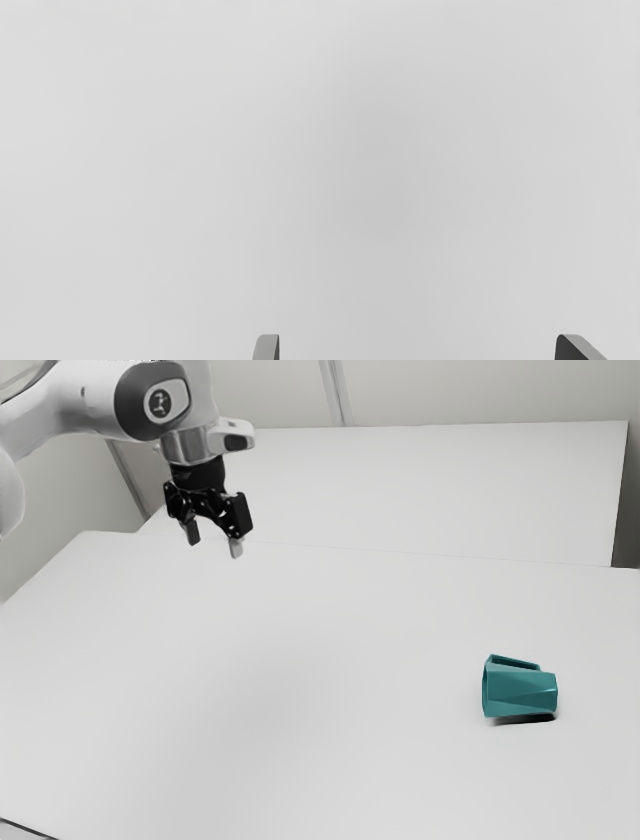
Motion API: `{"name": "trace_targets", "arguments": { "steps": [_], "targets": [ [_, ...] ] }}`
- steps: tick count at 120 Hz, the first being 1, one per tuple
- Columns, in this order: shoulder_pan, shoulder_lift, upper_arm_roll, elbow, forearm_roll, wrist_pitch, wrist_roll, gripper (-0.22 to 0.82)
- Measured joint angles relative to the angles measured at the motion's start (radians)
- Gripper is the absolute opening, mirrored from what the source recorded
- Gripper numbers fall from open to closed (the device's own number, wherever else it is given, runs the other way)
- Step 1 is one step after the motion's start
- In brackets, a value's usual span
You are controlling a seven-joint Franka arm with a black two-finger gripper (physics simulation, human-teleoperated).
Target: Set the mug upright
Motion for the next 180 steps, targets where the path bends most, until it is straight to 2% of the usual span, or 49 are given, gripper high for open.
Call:
{"name": "trace_targets", "arguments": {
  "steps": [17,28,42,62,82,105,125,148,180],
  "targets": [
    [-0.070,-0.019,0.025,-0.044,-0.003,0.078,0.003,0.60],
    [-0.089,-0.104,0.028,-0.212,-0.033,0.183,0.000,0.60],
    [-0.026,-0.168,0.031,-0.402,-0.104,0.357,-0.008,0.60],
    [-0.209,-0.180,0.116,-0.501,-0.157,0.557,-0.042,0.60],
    [-0.302,-0.165,0.132,-0.588,-0.216,0.731,-0.069,0.60],
    [-0.373,-0.069,0.123,-0.609,-0.296,0.933,-0.092,0.60],
    [-0.443,0.003,0.110,-0.610,-0.397,1.047,-0.108,0.60],
    [-0.540,0.078,0.103,-0.606,-0.519,1.157,-0.120,0.60],
    [-0.587,0.134,0.090,-0.584,-0.628,1.248,-0.132,0.60]
  ]
}}
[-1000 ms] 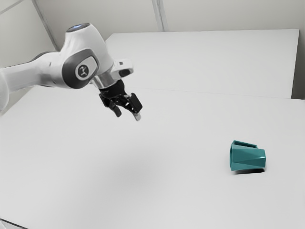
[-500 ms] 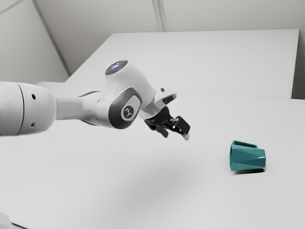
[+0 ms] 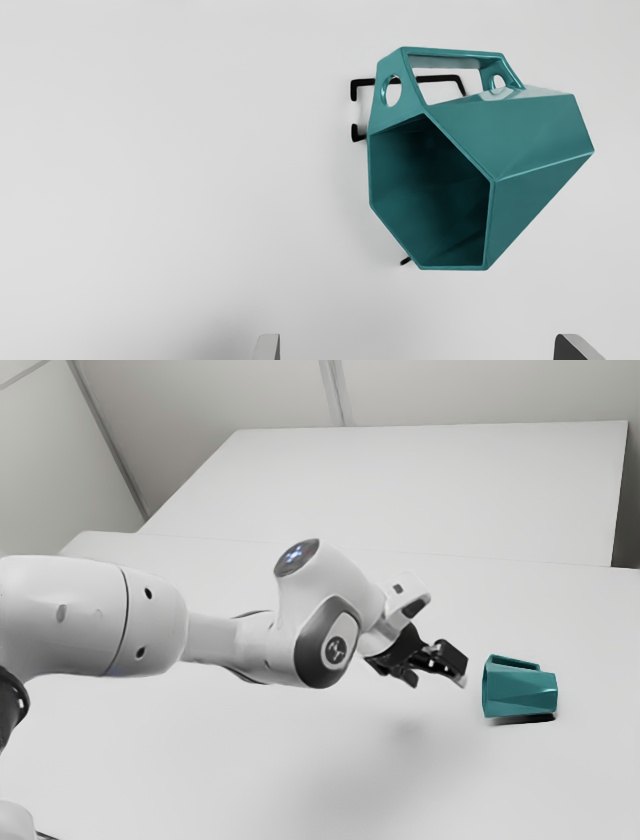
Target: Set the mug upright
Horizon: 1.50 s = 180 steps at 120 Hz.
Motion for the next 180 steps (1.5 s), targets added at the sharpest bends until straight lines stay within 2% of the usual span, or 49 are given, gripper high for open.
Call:
{"name": "trace_targets", "arguments": {
  "steps": [31,60,102,131,180],
  "targets": [
    [0.000,0.114,-0.002,0.077,-0.016,0.063,0.002,0.59],
    [-0.016,0.143,-0.031,0.105,-0.038,0.095,0.003,0.58],
    [-0.031,0.201,-0.035,0.161,-0.073,0.119,0.004,0.56],
    [-0.051,0.236,-0.035,0.194,-0.082,0.129,0.005,0.49],
    [-0.065,0.257,-0.034,0.230,-0.082,0.139,0.007,0.30]
  ]
}}
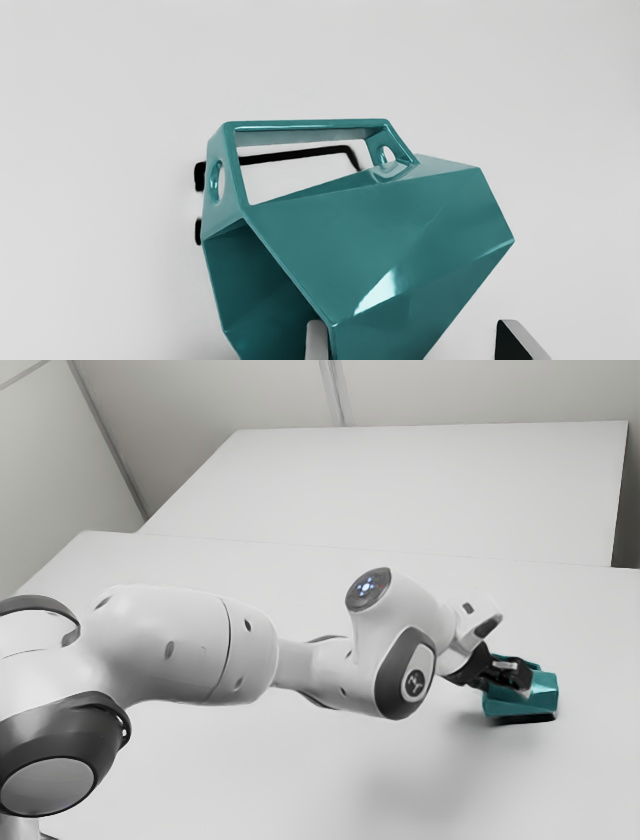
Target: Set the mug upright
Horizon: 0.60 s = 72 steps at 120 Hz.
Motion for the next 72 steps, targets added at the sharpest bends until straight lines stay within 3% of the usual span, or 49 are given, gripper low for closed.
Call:
{"name": "trace_targets", "arguments": {
  "steps": [45,72],
  "targets": [
    [-0.004,0.004,0.000,0.052,0.014,-0.003,0.004,0.03],
    [-0.006,0.043,0.000,0.112,0.016,-0.007,0.005,-0.05]
  ]
}}
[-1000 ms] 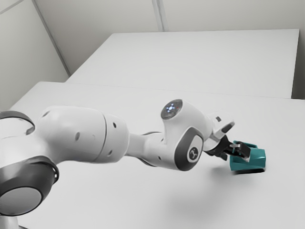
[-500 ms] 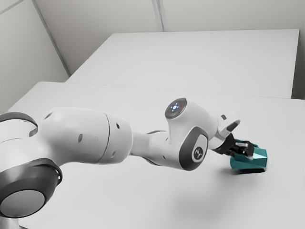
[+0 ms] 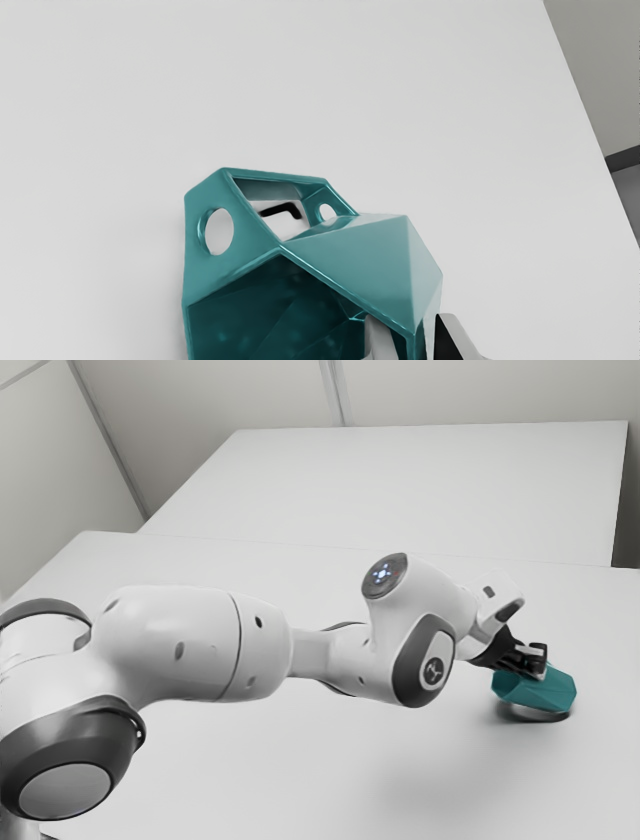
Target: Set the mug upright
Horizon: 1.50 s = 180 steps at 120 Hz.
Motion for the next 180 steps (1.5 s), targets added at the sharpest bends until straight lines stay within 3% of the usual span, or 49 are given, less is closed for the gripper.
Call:
{"name": "trace_targets", "arguments": {
  "steps": [60,76,85,102,125,135,156,180],
  "targets": [
    [0.000,0.049,0.001,0.085,-0.002,-0.005,0.000,-0.16],
    [0.001,0.006,0.003,0.072,-0.001,-0.026,-0.001,-0.17],
    [0.015,-0.069,0.006,-0.006,-0.001,-0.052,-0.002,-0.18],
    [0.151,-0.244,0.006,-0.164,0.058,-0.156,-0.005,-0.18],
    [0.410,-0.365,-0.001,-0.182,0.285,-0.423,-0.013,-0.18],
    [0.512,-0.398,-0.060,-0.186,0.408,-0.538,-0.017,-0.18],
    [0.629,-0.477,-0.163,-0.240,0.627,-0.710,-0.021,-0.18],
    [0.682,-0.487,-0.176,-0.252,0.765,-0.805,-0.024,-0.18]
  ]
}}
